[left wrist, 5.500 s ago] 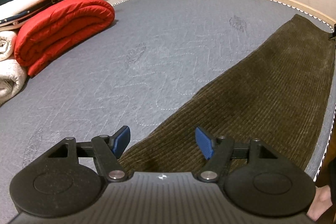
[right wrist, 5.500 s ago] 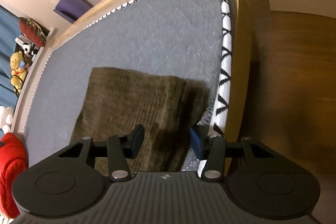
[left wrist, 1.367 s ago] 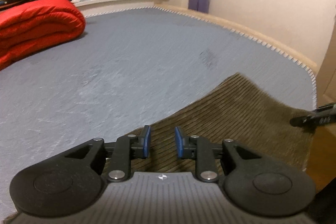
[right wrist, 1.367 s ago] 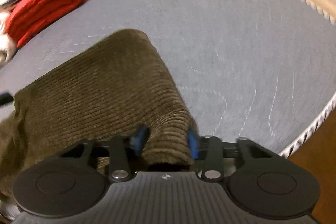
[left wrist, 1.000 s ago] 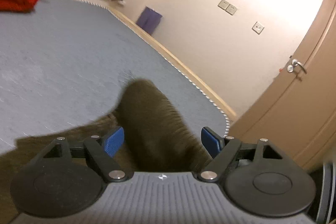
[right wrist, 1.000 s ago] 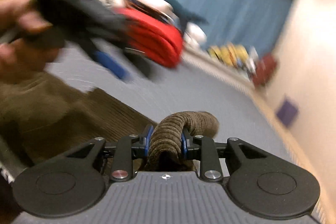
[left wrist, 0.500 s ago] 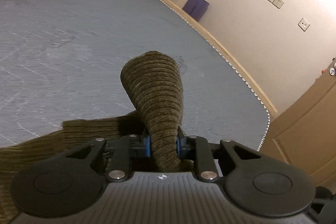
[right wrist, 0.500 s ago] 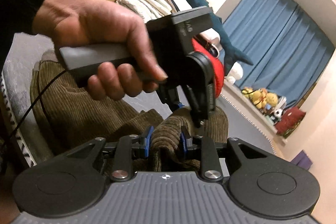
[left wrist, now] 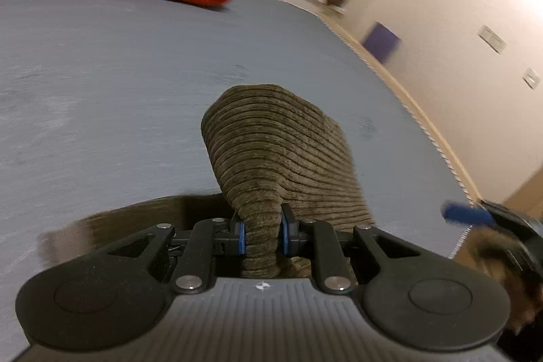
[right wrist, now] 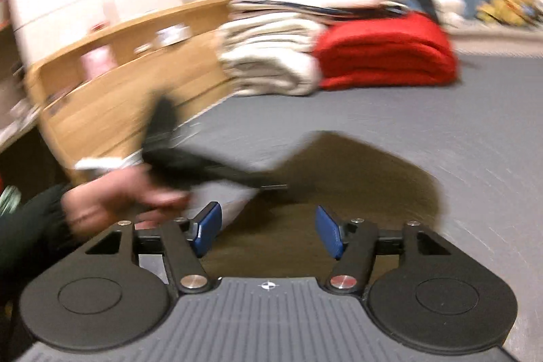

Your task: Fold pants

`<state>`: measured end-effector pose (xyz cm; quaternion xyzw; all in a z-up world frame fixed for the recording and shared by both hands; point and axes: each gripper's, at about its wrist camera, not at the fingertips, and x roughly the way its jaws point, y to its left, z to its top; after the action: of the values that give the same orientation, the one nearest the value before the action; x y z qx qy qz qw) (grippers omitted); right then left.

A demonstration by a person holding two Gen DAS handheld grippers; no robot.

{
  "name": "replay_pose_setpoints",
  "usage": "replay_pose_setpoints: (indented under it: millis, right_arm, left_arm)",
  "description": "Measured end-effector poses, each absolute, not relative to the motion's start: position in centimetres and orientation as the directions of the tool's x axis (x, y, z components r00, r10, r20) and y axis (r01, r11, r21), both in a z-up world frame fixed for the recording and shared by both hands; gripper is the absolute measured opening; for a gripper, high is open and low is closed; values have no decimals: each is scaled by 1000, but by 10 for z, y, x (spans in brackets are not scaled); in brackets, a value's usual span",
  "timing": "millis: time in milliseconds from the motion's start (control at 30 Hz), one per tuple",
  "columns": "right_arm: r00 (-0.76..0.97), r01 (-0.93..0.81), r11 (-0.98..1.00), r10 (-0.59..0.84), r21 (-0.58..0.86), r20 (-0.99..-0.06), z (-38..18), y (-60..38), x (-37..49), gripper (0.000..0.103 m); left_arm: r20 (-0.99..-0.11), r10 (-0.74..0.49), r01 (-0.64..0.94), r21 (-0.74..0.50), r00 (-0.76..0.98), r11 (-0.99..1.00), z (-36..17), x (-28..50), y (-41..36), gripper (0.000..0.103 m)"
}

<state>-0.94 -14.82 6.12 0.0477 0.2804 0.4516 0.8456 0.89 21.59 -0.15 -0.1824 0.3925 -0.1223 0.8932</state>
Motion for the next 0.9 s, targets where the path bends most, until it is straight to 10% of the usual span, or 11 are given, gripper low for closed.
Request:
replay_pose_setpoints:
  millis: [167,333,433,700,900]
  right_arm:
    - [498,-505,748,660,430,-562,19,-138,47,72]
    - [414,-454,760,642,464,-646,-34,-120,59,80]
    - [321,-400,749,655,528,-685,-59,-110,70,82]
    - [195,-314,684,725,658,-661,-83,-94,88,91]
    - [215,-371,654,752,660,-623,-83,-88,82,49]
  left_arm:
    - [-701,-242,-83,-395,671,915,-7,-23,287,21]
    - [-772,-148,-262,-380,618,887,-32,-29,332,49]
    - [-769,-202,-303,-459,607,835,-44,-24,349,75]
    - [-761,-388,-270,-577,519,771,-92,-3,341,86]
    - [-795,-318,-249,-495,517,832,-87,7,316,77]
